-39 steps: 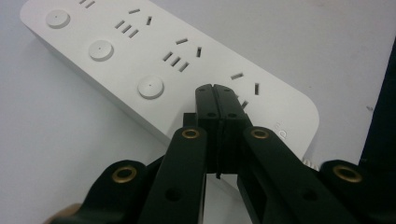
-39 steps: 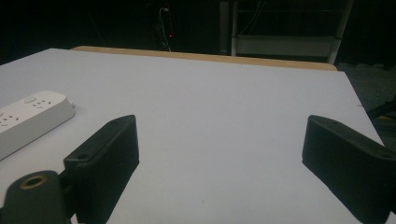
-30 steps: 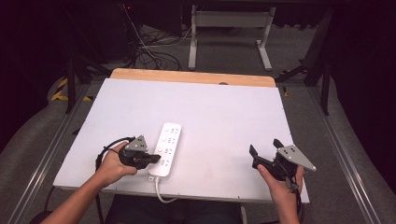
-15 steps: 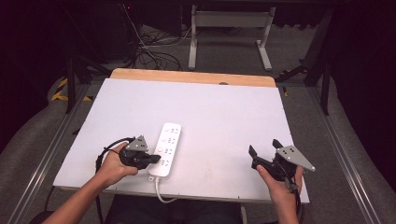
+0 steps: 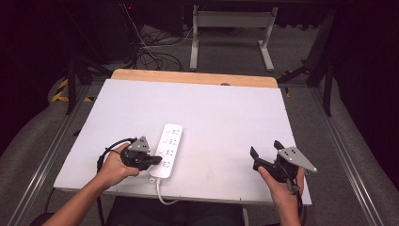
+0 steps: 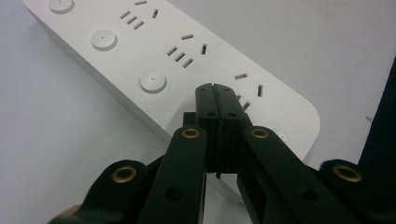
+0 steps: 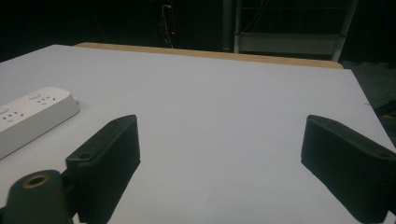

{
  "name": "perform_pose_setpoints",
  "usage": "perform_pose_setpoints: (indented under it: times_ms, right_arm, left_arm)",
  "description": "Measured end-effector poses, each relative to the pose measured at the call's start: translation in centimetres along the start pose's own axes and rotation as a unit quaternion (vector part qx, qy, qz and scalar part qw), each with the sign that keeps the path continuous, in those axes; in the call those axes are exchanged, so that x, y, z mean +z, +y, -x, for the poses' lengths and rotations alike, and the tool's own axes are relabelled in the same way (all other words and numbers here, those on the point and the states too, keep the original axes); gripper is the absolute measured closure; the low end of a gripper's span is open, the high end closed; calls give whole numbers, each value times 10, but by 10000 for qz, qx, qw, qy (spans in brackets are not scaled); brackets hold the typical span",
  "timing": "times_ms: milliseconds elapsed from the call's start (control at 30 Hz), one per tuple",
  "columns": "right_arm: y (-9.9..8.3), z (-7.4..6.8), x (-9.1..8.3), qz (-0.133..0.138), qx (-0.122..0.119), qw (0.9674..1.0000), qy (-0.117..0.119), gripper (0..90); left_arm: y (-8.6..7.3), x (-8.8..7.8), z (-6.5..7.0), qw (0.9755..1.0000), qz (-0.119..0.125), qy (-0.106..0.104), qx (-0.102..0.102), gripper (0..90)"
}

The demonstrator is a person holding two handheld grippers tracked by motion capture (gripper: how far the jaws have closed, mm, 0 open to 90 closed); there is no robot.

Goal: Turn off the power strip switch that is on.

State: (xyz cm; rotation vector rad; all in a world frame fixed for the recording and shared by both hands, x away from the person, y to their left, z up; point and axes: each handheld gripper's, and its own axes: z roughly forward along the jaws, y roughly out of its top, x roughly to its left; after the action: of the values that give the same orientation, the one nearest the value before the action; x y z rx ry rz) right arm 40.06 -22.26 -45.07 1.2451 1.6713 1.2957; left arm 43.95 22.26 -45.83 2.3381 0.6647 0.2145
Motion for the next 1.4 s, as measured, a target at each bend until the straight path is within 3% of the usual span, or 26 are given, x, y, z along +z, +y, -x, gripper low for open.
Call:
perform_pose_setpoints:
  times_ms: [1267,1400]
  right_arm:
    - [0,-1,1,-20,-45,10000,66,128]
    - [0,-1,2,-20,-71,9999,81,128]
  left_arm:
    - [5,1,-2,9999,-94,-63,27,900]
    - [5,-1,-2,9999,-12,109,35,900]
